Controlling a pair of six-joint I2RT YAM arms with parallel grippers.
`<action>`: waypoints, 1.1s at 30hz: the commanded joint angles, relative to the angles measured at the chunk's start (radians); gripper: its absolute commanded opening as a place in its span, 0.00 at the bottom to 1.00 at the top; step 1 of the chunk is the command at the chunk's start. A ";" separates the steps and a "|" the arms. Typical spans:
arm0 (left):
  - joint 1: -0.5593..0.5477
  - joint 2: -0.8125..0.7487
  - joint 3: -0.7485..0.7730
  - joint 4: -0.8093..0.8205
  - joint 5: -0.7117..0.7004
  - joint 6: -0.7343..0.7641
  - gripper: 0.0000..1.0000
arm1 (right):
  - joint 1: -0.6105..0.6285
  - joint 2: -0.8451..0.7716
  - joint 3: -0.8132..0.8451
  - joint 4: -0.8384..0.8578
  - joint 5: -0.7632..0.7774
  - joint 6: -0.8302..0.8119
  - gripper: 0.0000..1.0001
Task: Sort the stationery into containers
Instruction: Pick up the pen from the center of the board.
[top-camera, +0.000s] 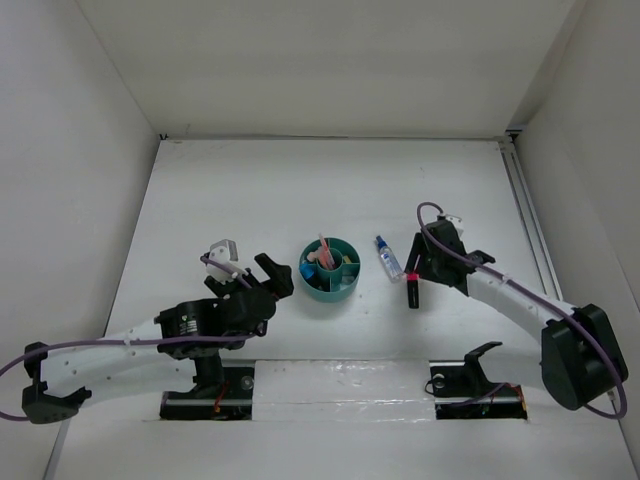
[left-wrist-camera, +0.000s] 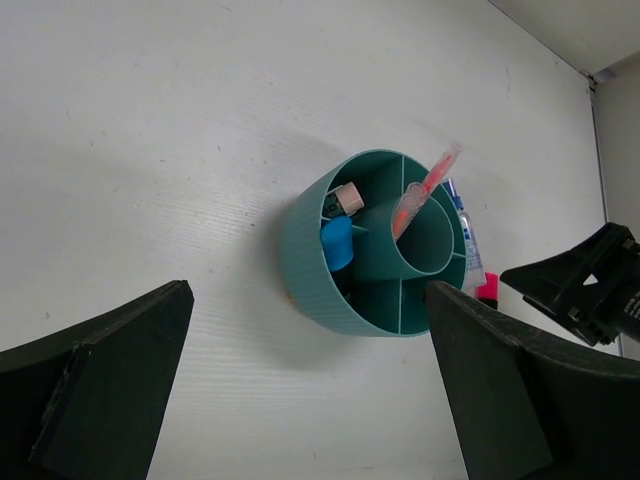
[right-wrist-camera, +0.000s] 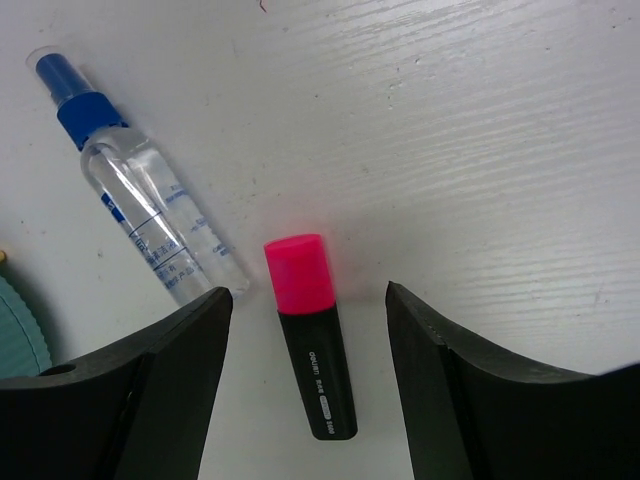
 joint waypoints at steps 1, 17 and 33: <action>-0.001 -0.010 0.003 0.008 -0.029 0.024 1.00 | -0.016 0.010 0.008 0.045 -0.020 -0.018 0.69; -0.001 -0.010 -0.006 0.019 -0.029 0.033 1.00 | 0.022 0.056 0.017 0.006 0.021 0.031 0.66; -0.001 -0.056 -0.006 0.019 -0.029 0.053 1.00 | 0.022 0.144 0.057 -0.033 0.021 0.029 0.56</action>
